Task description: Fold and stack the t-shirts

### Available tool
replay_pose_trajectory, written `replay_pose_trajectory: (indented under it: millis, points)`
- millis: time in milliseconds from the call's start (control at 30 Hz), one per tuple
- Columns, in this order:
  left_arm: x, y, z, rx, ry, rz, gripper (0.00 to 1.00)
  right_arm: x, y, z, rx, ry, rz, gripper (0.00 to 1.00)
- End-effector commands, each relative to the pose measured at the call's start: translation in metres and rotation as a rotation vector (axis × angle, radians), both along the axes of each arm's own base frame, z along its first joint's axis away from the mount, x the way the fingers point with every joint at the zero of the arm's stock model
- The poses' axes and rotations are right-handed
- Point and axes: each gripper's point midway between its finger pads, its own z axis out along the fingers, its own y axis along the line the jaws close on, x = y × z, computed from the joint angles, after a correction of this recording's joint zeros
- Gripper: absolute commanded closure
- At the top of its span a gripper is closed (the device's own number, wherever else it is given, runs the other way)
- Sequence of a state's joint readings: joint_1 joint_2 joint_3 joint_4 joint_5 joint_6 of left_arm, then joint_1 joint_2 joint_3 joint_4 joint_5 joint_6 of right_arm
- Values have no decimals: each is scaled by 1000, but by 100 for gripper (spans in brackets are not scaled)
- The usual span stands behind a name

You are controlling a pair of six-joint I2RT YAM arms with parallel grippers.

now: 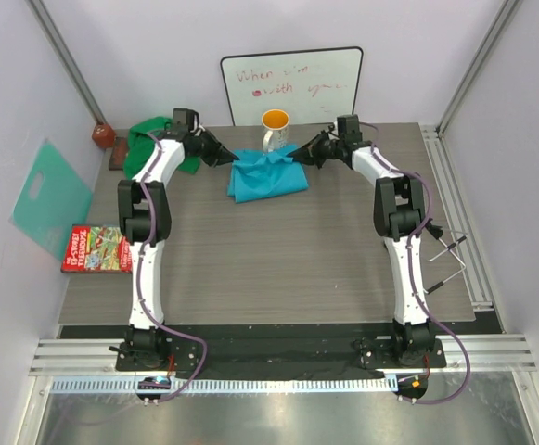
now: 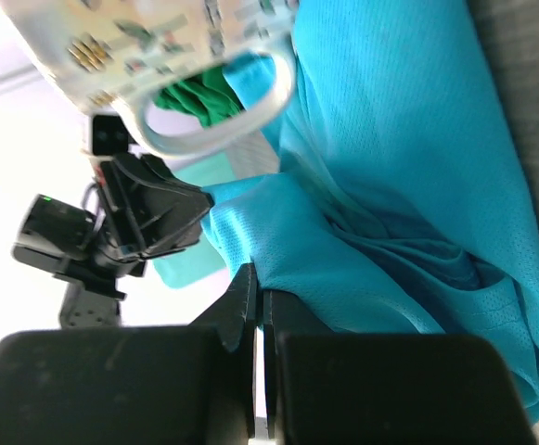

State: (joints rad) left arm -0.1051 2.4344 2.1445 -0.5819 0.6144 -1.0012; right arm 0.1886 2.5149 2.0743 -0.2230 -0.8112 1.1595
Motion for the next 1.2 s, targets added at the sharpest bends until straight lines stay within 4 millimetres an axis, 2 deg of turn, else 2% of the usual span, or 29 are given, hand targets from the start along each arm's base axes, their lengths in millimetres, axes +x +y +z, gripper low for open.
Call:
replay_pose_trajectory:
  millis: [0,167,300,533,567,600,700,800,833,867,967,1067,1167]
  points:
    - [17,8,36,-34,-108,13,100,25,-11,43,76,-109,-43,99]
    - [23,12,36,-24,-117,38,100,34,-16,39,113,-95,-70,99]
    - [27,13,31,-25,-109,60,100,43,-14,42,159,-106,-94,99]
    - [38,14,20,-28,-90,105,100,62,-16,36,207,-116,-171,99]
    - [39,14,12,-34,-68,114,100,65,-17,28,204,-106,-187,99]
    - [42,14,14,-36,-76,119,100,68,-17,27,204,-109,-195,99]
    - [48,13,5,-46,-60,129,100,69,-17,17,195,-95,-208,99]
    - [51,13,-6,-51,-41,136,100,71,-19,15,181,-107,-222,97]
    - [51,13,-9,-51,-33,138,98,72,-19,15,180,-106,-227,96]
    - [50,13,-16,-51,-16,138,90,72,-20,13,180,-101,-229,95]
    - [48,14,-25,-37,-1,141,76,73,-21,9,178,-90,-236,85]
    - [48,19,-27,-5,-9,155,68,72,-21,6,176,-76,-237,81]
    - [52,25,-16,22,-45,173,64,71,-20,7,174,-73,-231,79]
